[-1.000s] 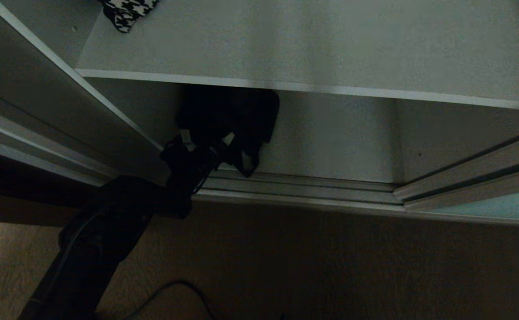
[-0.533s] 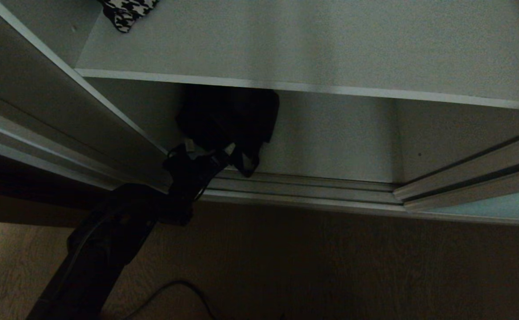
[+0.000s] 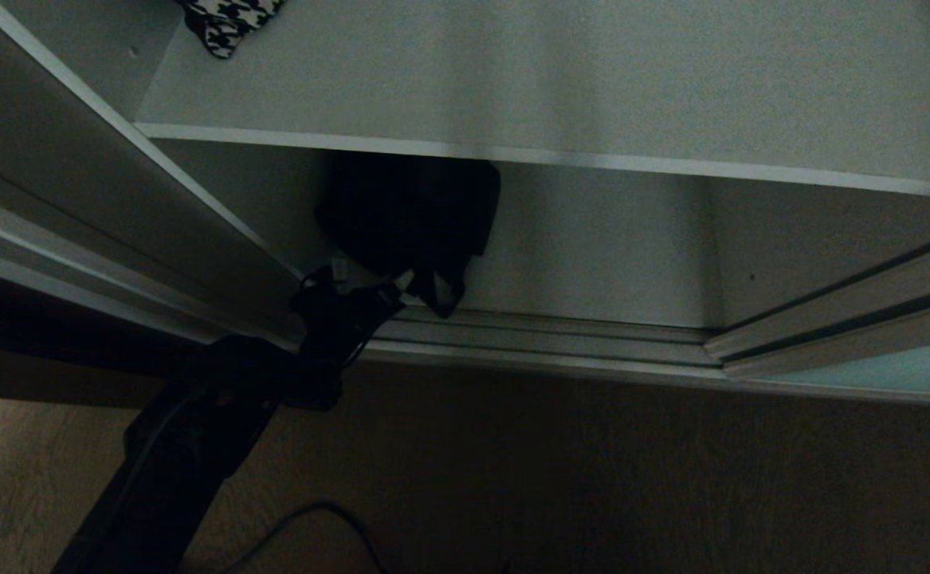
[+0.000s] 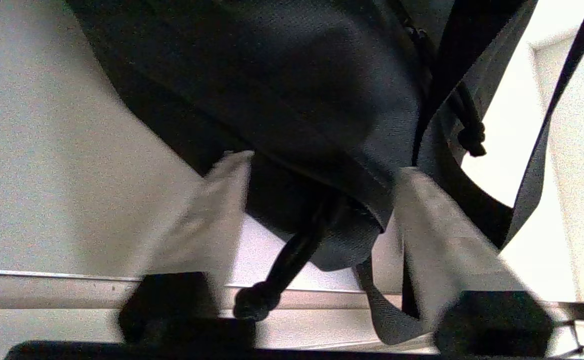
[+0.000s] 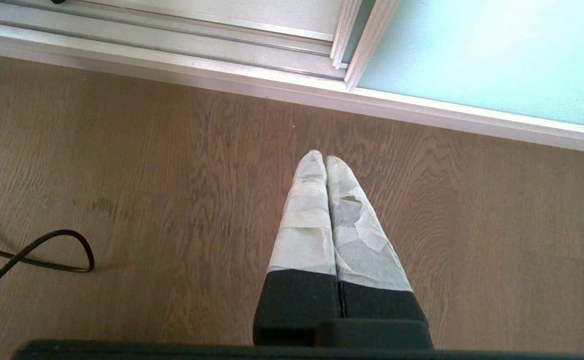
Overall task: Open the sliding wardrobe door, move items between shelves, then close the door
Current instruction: Place the bag on the higher shelf
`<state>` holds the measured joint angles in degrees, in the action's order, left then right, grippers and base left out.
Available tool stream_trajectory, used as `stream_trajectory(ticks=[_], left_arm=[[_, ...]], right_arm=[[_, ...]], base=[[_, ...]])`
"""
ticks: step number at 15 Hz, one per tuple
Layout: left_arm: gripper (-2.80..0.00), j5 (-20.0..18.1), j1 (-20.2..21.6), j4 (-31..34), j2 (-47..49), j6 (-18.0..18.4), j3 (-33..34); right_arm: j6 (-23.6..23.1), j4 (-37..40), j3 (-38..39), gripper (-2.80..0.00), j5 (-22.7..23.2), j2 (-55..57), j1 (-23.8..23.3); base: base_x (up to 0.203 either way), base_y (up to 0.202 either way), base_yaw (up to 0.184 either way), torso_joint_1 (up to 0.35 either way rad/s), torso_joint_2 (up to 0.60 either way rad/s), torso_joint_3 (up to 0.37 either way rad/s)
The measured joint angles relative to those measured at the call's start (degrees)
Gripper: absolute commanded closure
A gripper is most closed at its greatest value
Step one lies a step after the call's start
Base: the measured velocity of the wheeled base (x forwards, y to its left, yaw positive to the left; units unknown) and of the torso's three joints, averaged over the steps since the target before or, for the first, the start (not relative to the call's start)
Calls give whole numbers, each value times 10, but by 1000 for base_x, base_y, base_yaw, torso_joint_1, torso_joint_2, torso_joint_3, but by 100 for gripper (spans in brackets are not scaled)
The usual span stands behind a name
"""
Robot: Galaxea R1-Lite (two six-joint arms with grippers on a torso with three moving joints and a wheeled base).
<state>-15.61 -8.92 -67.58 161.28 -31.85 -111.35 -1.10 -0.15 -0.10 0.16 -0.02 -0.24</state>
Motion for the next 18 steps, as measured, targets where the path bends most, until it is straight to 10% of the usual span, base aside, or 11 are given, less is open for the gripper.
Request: stream_trajectory(ticks=[18], left_arm=[[0,24,-22,-4,-54,-25,6]], right_arm=[[0,0,0,0,0,0,0]], base=[[0,0,0,0,0,0]])
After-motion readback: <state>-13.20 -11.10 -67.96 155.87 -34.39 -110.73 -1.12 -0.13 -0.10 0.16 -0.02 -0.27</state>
